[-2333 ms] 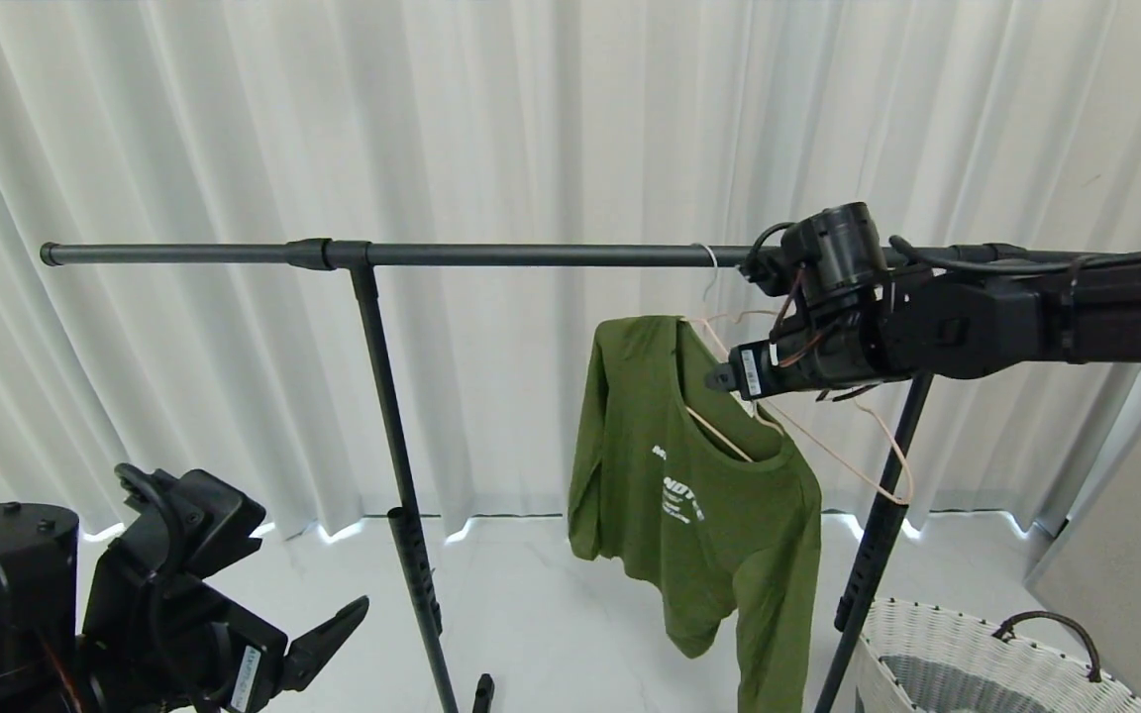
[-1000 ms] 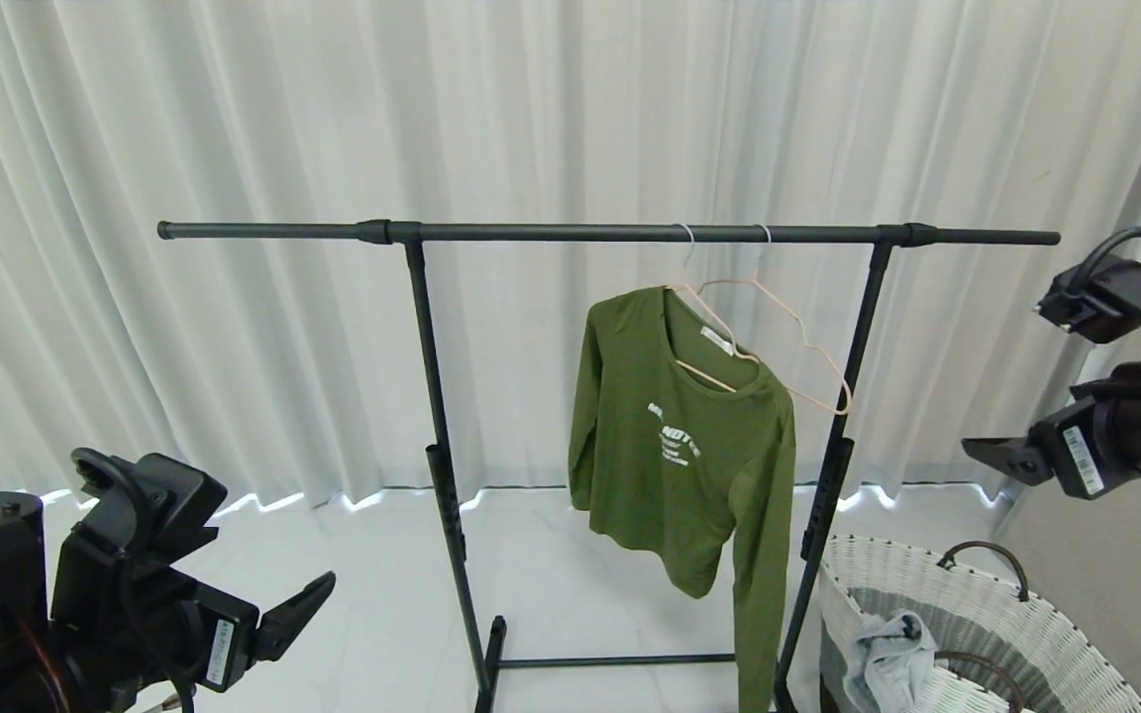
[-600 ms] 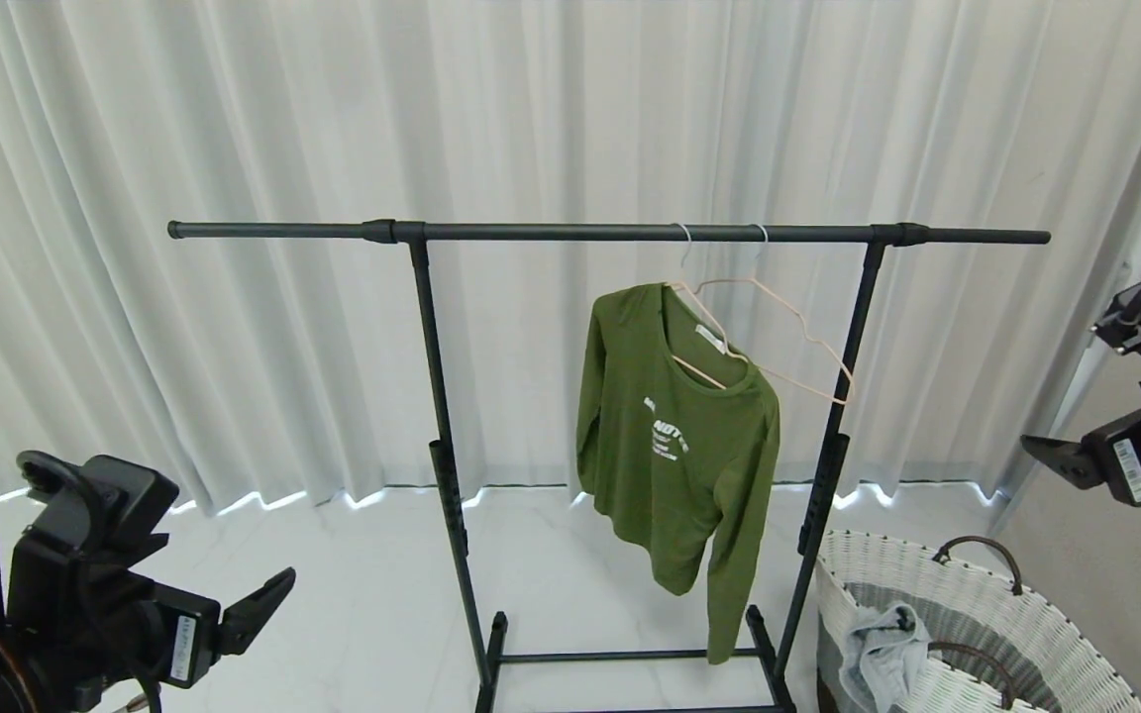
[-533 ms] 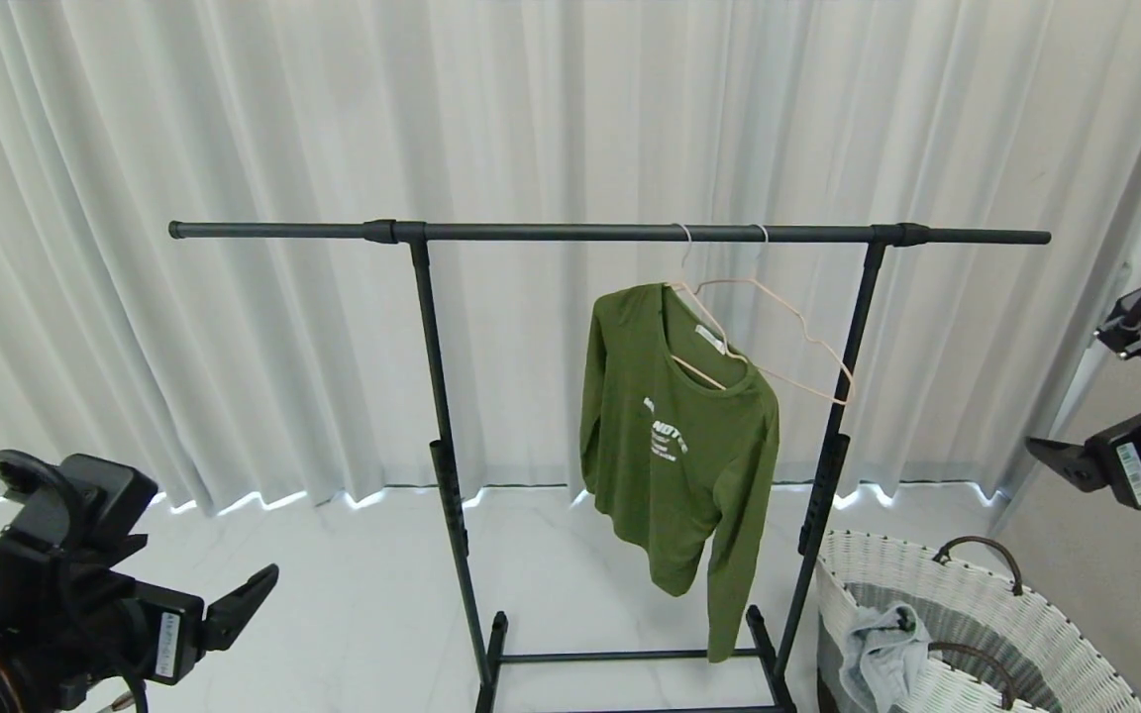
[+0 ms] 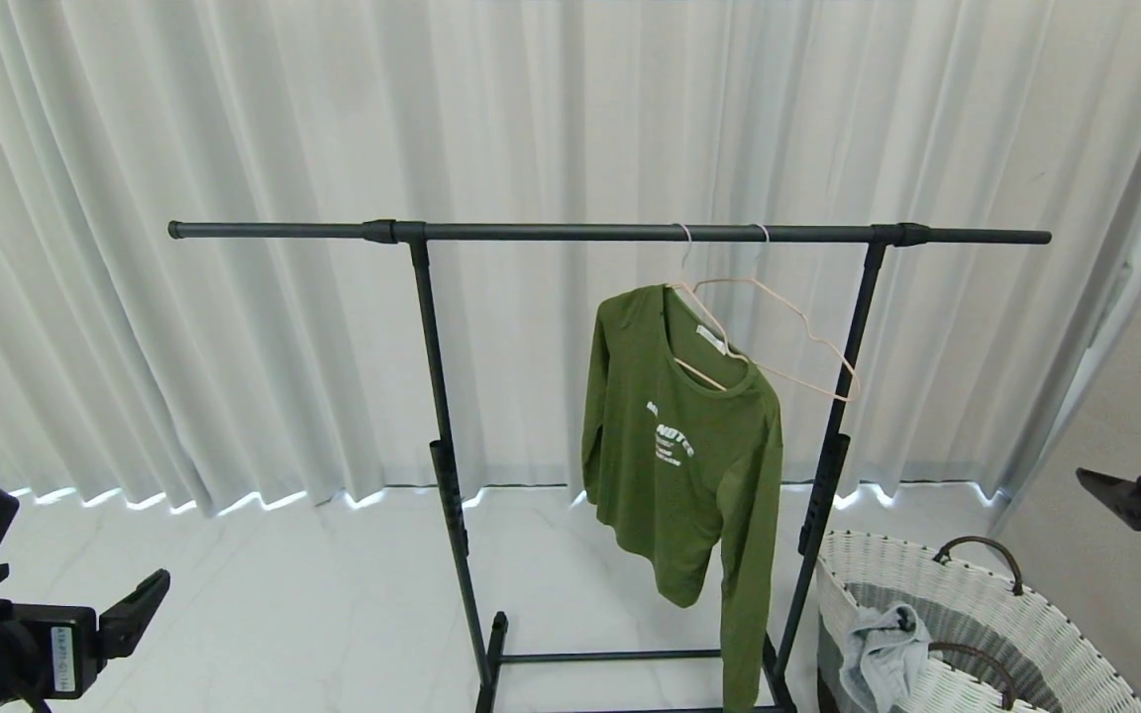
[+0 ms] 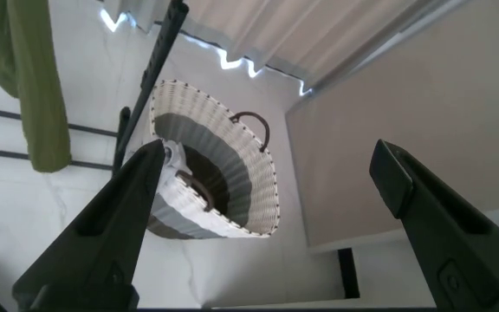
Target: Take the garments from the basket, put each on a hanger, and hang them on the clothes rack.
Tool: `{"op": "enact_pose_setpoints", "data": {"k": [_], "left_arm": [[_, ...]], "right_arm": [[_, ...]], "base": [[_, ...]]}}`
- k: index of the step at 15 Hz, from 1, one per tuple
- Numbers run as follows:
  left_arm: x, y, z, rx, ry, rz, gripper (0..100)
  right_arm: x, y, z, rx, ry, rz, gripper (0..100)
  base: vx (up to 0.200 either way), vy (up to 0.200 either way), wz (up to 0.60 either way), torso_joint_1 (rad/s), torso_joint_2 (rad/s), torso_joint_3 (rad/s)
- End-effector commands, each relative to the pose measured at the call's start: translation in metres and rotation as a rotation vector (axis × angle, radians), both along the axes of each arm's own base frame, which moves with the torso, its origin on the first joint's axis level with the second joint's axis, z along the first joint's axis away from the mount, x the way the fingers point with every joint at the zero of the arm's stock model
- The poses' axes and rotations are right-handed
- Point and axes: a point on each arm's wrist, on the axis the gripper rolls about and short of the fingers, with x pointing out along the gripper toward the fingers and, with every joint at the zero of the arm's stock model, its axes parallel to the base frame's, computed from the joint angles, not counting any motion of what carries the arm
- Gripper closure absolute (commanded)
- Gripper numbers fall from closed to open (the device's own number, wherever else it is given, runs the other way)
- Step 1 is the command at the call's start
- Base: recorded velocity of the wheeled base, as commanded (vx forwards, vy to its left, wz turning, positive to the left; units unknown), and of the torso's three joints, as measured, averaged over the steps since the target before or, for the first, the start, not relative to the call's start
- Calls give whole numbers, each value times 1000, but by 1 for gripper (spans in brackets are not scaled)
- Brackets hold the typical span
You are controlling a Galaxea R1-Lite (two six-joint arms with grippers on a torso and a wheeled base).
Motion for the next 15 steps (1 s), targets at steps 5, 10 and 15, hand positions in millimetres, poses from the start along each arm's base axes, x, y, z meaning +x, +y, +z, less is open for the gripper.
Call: {"op": "enact_pose_setpoints", "data": {"k": [5,10,15], "left_arm": [[0,-4,11,13,-56,-41,0],[5,-14,14,15,-63,-120,0],[13,-14,20,16,-71,-130,0]], "right_arm": [[-17,-2,-6,-10,-4,3,0],[-17,-2,-7,-11,0,3,0],[-17,-2,-12,-13,18,3,0]], "base": [[0,0,0,-148,294,144],[0,0,0,-252,503,242],[0,0,0,-258,494,230]]}}
